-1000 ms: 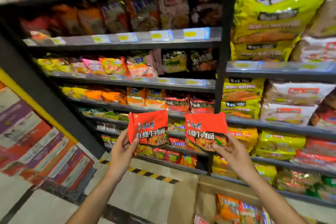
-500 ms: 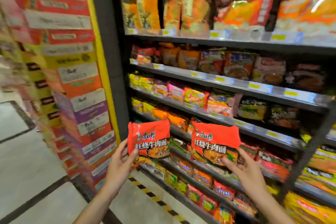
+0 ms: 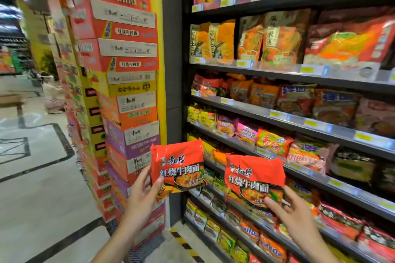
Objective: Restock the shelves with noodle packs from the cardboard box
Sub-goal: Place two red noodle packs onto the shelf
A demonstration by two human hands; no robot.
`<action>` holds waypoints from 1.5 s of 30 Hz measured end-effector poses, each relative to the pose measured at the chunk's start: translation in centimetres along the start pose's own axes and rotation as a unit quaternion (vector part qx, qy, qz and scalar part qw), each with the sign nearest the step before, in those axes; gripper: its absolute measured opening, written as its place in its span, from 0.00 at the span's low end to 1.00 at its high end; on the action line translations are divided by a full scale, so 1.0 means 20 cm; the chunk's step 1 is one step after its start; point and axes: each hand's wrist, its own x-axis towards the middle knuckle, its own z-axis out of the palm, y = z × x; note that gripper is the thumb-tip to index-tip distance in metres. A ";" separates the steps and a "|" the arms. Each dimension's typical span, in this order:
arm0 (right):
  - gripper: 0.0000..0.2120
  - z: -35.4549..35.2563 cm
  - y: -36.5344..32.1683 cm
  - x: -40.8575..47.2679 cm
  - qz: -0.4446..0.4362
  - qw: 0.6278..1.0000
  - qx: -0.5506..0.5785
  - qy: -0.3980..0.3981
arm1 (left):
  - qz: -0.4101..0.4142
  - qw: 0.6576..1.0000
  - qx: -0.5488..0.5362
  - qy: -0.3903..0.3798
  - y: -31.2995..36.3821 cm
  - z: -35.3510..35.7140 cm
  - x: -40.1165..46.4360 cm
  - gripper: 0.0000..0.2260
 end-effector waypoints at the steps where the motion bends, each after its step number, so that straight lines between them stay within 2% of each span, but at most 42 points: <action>1: 0.18 0.02 -0.02 0.03 0.003 1.000 0.007 -0.002 | 0.002 1.000 0.001 -0.002 0.00 0.00 0.03 0.25; 3: 0.22 0.07 -0.09 0.09 0.007 1.000 0.013 -0.003 | 0.008 1.000 0.008 -0.007 -0.02 0.00 0.12 0.25; 7: 0.35 0.12 0.01 0.36 -0.007 1.000 -0.021 0.003 | 0.030 0.999 0.017 -0.019 -0.05 0.03 0.37 0.21; 14: 0.29 0.29 0.04 0.86 -0.050 0.998 0.016 0.015 | 0.046 0.998 0.013 -0.030 -0.17 0.15 0.92 0.21; 17: 0.42 0.35 0.08 1.11 -0.054 0.998 0.014 0.018 | 0.050 0.998 0.016 -0.028 -0.20 0.20 1.21 0.25; 18: 0.42 0.36 0.10 1.20 -0.053 0.998 0.014 0.024 | 0.055 0.998 0.014 -0.032 -0.20 0.23 1.29 0.23; 21: 0.32 0.40 0.15 1.46 -0.078 0.997 0.007 0.026 | 0.081 0.996 0.005 -0.033 -0.21 0.30 1.52 0.19; 29: 0.19 0.62 0.20 1.91 -0.078 0.996 -0.017 0.051 | 0.099 0.994 -0.021 -0.034 -0.35 0.40 2.04 0.16; 37: 0.18 0.86 0.20 2.34 -0.084 0.992 0.002 0.098 | 0.121 0.988 -0.066 -0.062 -0.54 0.46 2.65 0.15; 45: 0.19 1.04 0.14 2.63 -0.091 0.985 -0.013 0.143 | 0.164 0.980 -0.079 -0.081 -0.48 0.59 3.29 0.16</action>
